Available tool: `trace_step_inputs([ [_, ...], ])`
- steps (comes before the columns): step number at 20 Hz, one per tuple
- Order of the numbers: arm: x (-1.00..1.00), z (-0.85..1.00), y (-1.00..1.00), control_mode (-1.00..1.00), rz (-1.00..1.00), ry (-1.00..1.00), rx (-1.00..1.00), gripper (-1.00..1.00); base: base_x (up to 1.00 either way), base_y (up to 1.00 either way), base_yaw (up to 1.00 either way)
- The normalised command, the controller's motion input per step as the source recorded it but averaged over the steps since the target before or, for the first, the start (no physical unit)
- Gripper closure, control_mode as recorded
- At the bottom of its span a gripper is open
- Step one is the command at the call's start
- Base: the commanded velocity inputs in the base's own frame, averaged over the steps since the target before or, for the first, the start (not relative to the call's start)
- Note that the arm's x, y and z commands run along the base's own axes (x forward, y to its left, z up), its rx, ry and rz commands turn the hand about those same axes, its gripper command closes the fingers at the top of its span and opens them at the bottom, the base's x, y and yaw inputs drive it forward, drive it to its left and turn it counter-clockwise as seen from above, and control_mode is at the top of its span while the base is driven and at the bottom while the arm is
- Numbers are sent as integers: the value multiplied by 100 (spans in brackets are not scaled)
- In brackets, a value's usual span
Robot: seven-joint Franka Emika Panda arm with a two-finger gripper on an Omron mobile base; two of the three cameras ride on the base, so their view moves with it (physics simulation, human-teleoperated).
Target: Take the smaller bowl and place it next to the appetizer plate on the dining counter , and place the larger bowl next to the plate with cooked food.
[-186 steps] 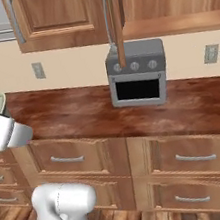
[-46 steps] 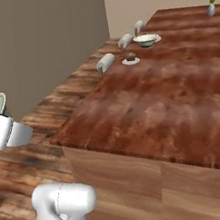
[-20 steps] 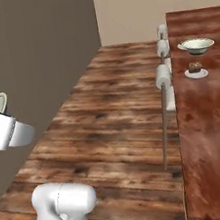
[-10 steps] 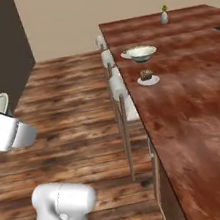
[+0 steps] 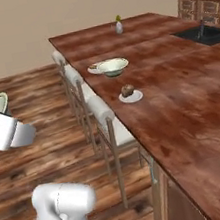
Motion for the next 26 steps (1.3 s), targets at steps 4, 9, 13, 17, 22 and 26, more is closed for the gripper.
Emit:
trace_step_inputs([
  [4,0,0,0,100,0,0,0,100,82,58,-51],
  [9,0,0,0,100,0,0,0,100,65,43,-52],
  [13,0,0,0,100,0,0,0,100,55,44,-51],
  [17,0,0,0,100,0,0,0,100,46,34,-52],
  [22,0,0,0,100,0,0,0,100,43,31,-53],
  [26,0,0,0,100,0,0,0,100,49,42,-54],
])
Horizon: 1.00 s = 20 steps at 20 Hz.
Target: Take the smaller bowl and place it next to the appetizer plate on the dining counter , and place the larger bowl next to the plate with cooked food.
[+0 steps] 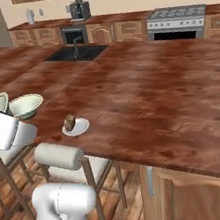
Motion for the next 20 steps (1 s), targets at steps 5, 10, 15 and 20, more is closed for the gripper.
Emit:
trace_step_inputs([
  [5,0,0,0,100,0,0,0,100,64,55,-53],
  [10,0,0,0,100,0,0,0,100,81,79,-47],
  [15,0,0,0,100,0,0,0,100,77,55,-40],
  [20,48,-14,11,-100,-28,0,-9,100,12,7,-7],
])
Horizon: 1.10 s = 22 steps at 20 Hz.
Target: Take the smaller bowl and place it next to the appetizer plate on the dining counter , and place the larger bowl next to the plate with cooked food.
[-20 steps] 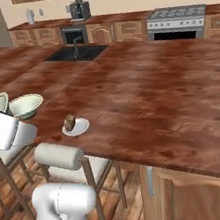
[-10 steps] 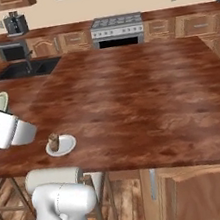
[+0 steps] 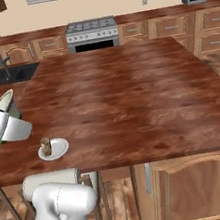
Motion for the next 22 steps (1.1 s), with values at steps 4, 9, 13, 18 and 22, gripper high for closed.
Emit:
trace_step_inputs([
  [4,61,-17,-5,-100,-23,4,-2,100,0,0,0],
  [9,30,-24,-19,-100,-14,7,0,100,0,0,0],
  [13,0,-38,-42,-100,-6,3,10,100,0,0,0],
  [18,0,-22,-38,-100,0,0,28,100,0,0,0],
  [22,0,-8,-22,-100,7,0,25,100,0,0,0],
])
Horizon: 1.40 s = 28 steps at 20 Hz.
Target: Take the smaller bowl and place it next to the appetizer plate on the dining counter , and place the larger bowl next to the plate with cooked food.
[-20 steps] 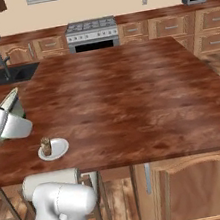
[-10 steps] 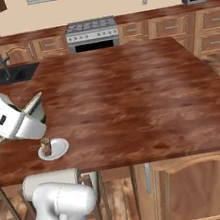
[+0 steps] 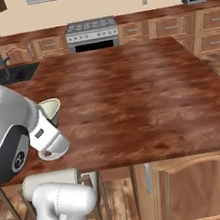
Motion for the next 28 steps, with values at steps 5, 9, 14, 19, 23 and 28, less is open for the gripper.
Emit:
trace_step_inputs([
  [5,13,-2,-1,-100,15,1,11,100,0,0,0],
  [9,8,-16,0,-100,13,2,0,100,0,0,0],
  [14,24,-32,0,-100,4,3,0,100,0,0,0],
  [19,51,-50,0,-100,0,0,0,100,0,0,0],
  [23,49,-46,0,-100,0,0,2,100,0,0,0],
  [28,38,-34,0,-100,0,1,6,100,0,0,0],
])
